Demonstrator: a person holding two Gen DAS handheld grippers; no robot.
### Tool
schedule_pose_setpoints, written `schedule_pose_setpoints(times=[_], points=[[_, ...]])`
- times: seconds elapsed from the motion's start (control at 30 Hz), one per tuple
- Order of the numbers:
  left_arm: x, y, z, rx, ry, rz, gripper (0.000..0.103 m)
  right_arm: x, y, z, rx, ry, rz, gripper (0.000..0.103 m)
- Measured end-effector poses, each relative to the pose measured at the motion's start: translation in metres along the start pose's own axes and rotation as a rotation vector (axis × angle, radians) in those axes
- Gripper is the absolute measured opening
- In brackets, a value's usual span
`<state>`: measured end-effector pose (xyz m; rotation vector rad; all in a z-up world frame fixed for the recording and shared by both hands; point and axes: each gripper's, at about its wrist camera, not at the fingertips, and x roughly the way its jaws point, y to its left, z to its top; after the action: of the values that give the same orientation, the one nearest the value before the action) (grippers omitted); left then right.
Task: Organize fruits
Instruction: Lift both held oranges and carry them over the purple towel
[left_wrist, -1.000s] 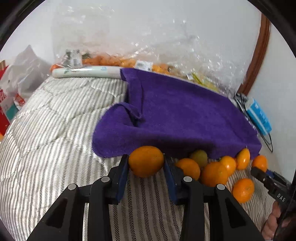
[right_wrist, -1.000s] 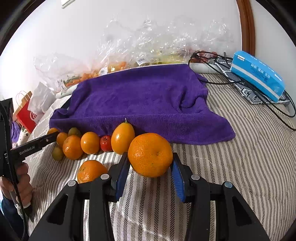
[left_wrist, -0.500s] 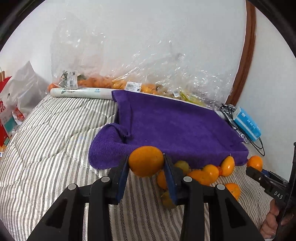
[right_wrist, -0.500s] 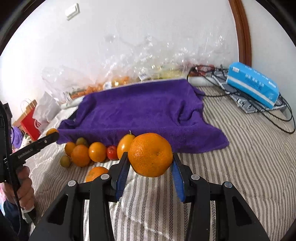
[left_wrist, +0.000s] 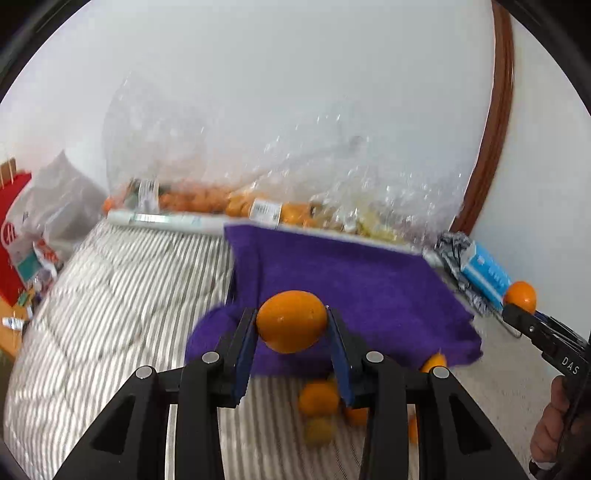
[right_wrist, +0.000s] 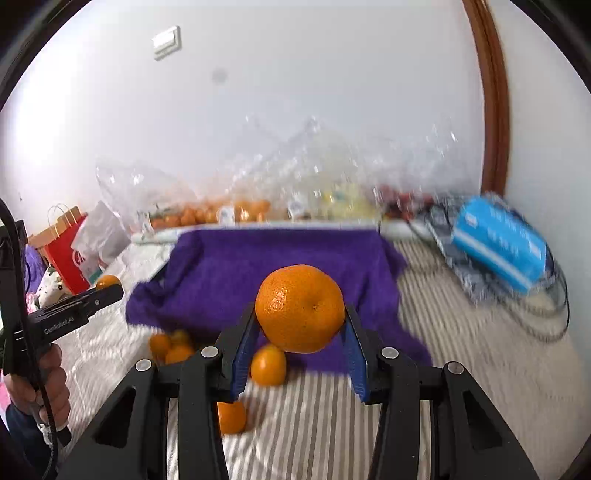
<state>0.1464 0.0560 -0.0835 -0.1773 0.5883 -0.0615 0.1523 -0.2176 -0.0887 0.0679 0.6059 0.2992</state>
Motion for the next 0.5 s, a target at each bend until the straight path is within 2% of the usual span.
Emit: schedule_pose_setpoints(times=[0.27,0.5], points=[[0.037,-0.014,0.039,-0.04,-0.006,-0.012,0.035,0.023,0.007,0.038,-0.046,-0.053,0.02,0.044],[0.081,-0.016,0.034,-0.037,0.026,0.021,0.035,0.074,-0.006,0.041,-0.018,-0.015,0.008,0.044]])
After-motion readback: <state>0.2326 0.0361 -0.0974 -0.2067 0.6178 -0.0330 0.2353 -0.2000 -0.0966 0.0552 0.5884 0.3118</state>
